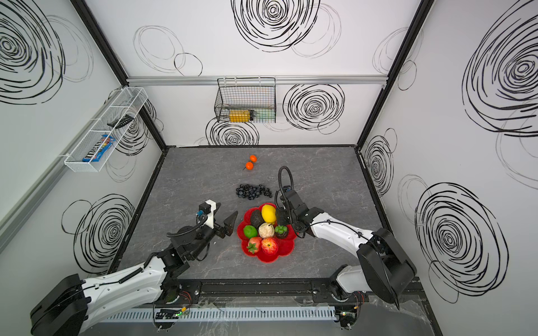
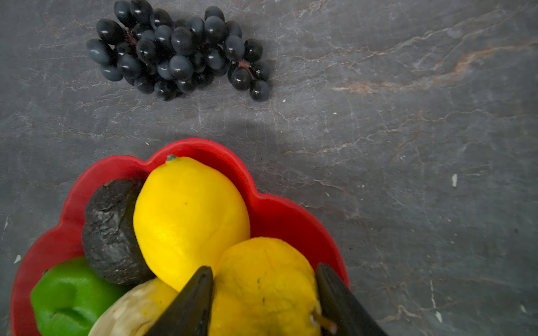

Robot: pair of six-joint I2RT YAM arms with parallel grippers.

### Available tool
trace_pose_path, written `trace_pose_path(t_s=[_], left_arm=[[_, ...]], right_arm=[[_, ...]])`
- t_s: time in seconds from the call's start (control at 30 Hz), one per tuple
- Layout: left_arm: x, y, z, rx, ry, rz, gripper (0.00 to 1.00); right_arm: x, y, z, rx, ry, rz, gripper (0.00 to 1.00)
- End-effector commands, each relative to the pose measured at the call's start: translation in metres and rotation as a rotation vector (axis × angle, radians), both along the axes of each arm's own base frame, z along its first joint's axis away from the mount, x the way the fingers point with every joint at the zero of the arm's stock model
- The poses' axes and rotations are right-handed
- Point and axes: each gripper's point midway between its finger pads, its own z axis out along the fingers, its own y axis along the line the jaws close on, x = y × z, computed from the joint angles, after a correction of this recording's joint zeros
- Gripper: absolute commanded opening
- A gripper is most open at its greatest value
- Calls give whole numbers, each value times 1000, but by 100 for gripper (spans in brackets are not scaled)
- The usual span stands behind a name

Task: Arrange fruit in a fruit bowl
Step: Place the fruit in the fruit bowl.

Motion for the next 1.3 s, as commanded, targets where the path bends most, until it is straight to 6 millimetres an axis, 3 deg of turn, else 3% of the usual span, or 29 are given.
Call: trace_pose_path(t_s=[0.0,0.6,0.8,1.27], left_arm=[[1,1,5,-24,-14,4,89],[3,3,2,-11,-7,13,89],[4,2,2,-9,-4,11,89],[5,1,0,-6,-1,11,89]], right_arm=[[1,-2,3,-30,-11,-11,58],[-4,-1,13,-15,-28,-2,66],[-5,-3,18,-19,-39,-2,62],[-7,-9,4,-92,-10,-7,53]])
